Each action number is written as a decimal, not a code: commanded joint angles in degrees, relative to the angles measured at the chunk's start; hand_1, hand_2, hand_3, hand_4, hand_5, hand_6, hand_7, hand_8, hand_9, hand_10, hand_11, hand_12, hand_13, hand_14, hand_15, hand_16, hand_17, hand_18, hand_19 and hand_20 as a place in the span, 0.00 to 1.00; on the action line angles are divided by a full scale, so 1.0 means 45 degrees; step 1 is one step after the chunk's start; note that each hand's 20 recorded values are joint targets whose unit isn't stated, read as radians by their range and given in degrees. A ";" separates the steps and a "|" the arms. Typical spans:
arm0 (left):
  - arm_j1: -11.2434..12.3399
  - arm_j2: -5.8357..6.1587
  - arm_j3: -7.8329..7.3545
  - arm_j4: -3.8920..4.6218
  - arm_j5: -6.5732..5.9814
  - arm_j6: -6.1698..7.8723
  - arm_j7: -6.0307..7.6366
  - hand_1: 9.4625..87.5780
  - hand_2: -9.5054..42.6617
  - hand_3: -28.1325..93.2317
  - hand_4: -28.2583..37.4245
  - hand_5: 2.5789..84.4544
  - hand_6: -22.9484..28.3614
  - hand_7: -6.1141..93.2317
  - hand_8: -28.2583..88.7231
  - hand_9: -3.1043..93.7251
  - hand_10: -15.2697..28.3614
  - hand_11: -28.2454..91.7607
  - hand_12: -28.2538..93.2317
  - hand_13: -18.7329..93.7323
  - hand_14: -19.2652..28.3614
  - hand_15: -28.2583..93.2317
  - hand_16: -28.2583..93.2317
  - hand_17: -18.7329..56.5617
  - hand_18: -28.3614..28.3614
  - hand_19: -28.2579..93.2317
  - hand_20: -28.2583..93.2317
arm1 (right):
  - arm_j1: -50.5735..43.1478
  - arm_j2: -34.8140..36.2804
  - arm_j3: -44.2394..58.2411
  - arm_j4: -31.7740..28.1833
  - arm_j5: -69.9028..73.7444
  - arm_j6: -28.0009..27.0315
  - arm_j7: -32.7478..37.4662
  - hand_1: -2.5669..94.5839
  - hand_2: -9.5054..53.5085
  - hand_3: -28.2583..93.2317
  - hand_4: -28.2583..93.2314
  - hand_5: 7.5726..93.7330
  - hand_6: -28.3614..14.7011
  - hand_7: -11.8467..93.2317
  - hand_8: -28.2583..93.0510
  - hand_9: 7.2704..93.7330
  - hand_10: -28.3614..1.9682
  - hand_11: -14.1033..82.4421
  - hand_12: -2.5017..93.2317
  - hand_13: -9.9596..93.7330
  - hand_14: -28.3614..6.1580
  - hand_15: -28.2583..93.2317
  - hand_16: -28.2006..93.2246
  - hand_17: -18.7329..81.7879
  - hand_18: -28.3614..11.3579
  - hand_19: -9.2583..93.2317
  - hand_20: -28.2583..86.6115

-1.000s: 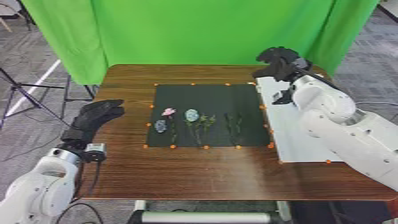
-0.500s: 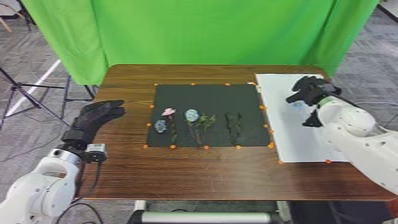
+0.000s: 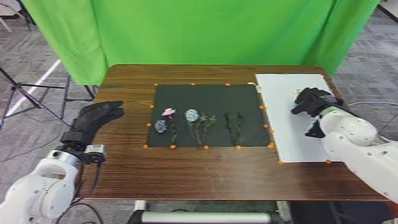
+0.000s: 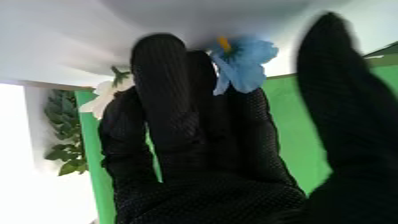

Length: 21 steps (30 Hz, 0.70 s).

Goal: Arrange flowers

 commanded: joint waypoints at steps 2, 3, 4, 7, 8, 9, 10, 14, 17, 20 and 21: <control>0.0151 -0.0073 -0.0045 -0.0093 -0.0015 -0.0038 -0.0078 0.26 0.12 0.75 0.17 0.52 0.55 0.23 0.18 0.50 0.68 0.43 0.34 0.48 0.78 0.41 0.22 0.30 0.75 0.36 0.36 | 0.0460 0.0153 -0.1530 0.0282 -0.0413 0.1959 -0.0001 0.64 0.01 0.68 0.08 0.73 0.67 0.31 0.24 0.78 0.57 0.23 0.29 0.80 0.54 0.71 0.52 0.51 0.15 0.81 0.82; 0.0142 -0.0043 -0.0035 -0.0093 -0.0039 -0.0027 -0.0097 0.26 0.12 0.75 0.17 0.52 0.55 0.23 0.18 0.50 0.68 0.43 0.34 0.48 0.79 0.41 0.22 0.30 0.75 0.36 0.36 | 0.0587 0.0254 -0.1665 0.0205 -0.0428 0.2240 -0.0001 0.66 0.02 0.67 0.08 0.76 0.68 0.31 0.25 0.81 0.58 0.22 0.31 0.81 0.55 0.71 0.53 0.52 0.15 0.81 0.82; 0.0143 -0.0035 -0.0058 -0.0098 -0.0025 -0.0037 -0.0109 0.26 0.12 0.75 0.17 0.53 0.55 0.23 0.18 0.50 0.68 0.43 0.34 0.48 0.78 0.41 0.22 0.30 0.75 0.36 0.36 | 0.0784 0.0354 -0.1822 0.0117 -0.0404 0.2560 -0.0003 0.68 0.02 0.66 0.08 0.78 0.68 0.32 0.25 0.84 0.58 0.21 0.33 0.82 0.55 0.72 0.53 0.52 0.15 0.82 0.82; 0.0143 0.0055 -0.0105 -0.0105 -0.0045 -0.0023 -0.0121 0.26 0.12 0.75 0.17 0.52 0.55 0.23 0.18 0.50 0.68 0.43 0.34 0.48 0.78 0.41 0.22 0.30 0.75 0.36 0.36 | 0.1400 0.0602 -0.1837 -0.0457 -0.0300 0.2686 0.0167 0.70 0.02 0.66 0.08 0.81 0.68 0.32 0.25 0.87 0.57 0.19 0.36 0.82 0.57 0.72 0.53 0.53 0.16 0.82 0.82; 0.0189 0.0079 -0.0154 -0.0134 -0.0050 0.0005 -0.0150 0.26 0.12 0.75 0.17 0.53 0.55 0.23 0.18 0.50 0.68 0.43 0.34 0.48 0.78 0.41 0.22 0.30 0.75 0.36 0.36 | 0.1733 0.0623 -0.1941 -0.0632 -0.0150 0.2736 0.0210 0.70 0.02 0.66 0.08 0.81 0.68 0.32 0.25 0.87 0.56 0.19 0.36 0.82 0.57 0.72 0.53 0.53 0.16 0.82 0.82; 0.0171 0.0129 -0.0135 -0.0122 -0.0061 0.0013 -0.0138 0.26 0.13 0.75 0.17 0.53 0.55 0.23 0.18 0.50 0.68 0.43 0.34 0.48 0.78 0.41 0.22 0.30 0.75 0.36 0.36 | 0.2090 0.0663 -0.2098 -0.0839 0.0034 0.2877 0.0279 0.70 0.02 0.66 0.08 0.81 0.68 0.32 0.24 0.88 0.56 0.19 0.36 0.82 0.58 0.72 0.53 0.53 0.16 0.82 0.82; 0.0115 0.0123 -0.0138 -0.0103 -0.0047 -0.0058 -0.0197 0.26 0.13 0.75 0.17 0.53 0.55 0.23 0.18 0.50 0.68 0.43 0.34 0.48 0.78 0.41 0.22 0.30 0.75 0.36 0.36 | 0.2374 0.0716 -0.2225 -0.1061 0.0028 0.3020 0.0279 0.70 0.01 0.66 0.08 0.81 0.68 0.32 0.24 0.88 0.56 0.18 0.36 0.82 0.58 0.72 0.54 0.53 0.16 0.82 0.82; 0.0067 0.0167 -0.0065 -0.0101 -0.0046 -0.0081 -0.0194 0.26 0.13 0.75 0.17 0.53 0.55 0.23 0.18 0.51 0.68 0.43 0.34 0.48 0.78 0.41 0.22 0.30 0.75 0.36 0.36 | 0.3827 0.0599 -0.3217 -0.1939 -0.0042 0.3104 0.0317 0.69 0.01 0.67 0.09 0.82 0.68 0.31 0.24 0.88 0.56 0.18 0.36 0.83 0.57 0.72 0.54 0.53 0.15 0.82 0.83; 0.0085 0.0133 -0.0062 -0.0085 -0.0039 -0.0123 -0.0230 0.26 0.13 0.75 0.17 0.53 0.55 0.23 0.18 0.50 0.68 0.43 0.34 0.48 0.78 0.41 0.22 0.30 0.75 0.36 0.36 | 0.4719 0.0036 -0.4030 -0.2419 0.0033 0.2710 0.0206 0.69 0.00 0.67 0.09 0.82 0.68 0.31 0.24 0.88 0.56 0.18 0.36 0.83 0.57 0.72 0.54 0.53 0.15 0.82 0.83; 0.0108 0.0137 -0.0038 -0.0104 -0.0033 -0.0102 -0.0265 0.26 0.13 0.75 0.17 0.52 0.55 0.23 0.18 0.51 0.68 0.43 0.34 0.48 0.78 0.41 0.22 0.30 0.75 0.36 0.36 | 0.5287 -0.0902 -0.4690 -0.2577 0.0144 0.2162 -0.0036 0.69 0.00 0.67 0.09 0.82 0.69 0.31 0.25 0.88 0.56 0.18 0.36 0.82 0.57 0.72 0.54 0.53 0.15 0.82 0.83; 0.0116 0.0150 -0.0048 -0.0108 -0.0044 -0.0097 -0.0253 0.26 0.13 0.75 0.17 0.52 0.55 0.23 0.18 0.50 0.68 0.43 0.34 0.48 0.78 0.41 0.22 0.30 0.75 0.36 0.36 | 0.5490 -0.1276 -0.4997 -0.2528 0.0226 0.2132 -0.0050 0.69 0.00 0.67 0.09 0.82 0.68 0.31 0.25 0.88 0.56 0.18 0.36 0.82 0.57 0.72 0.54 0.53 0.15 0.82 0.83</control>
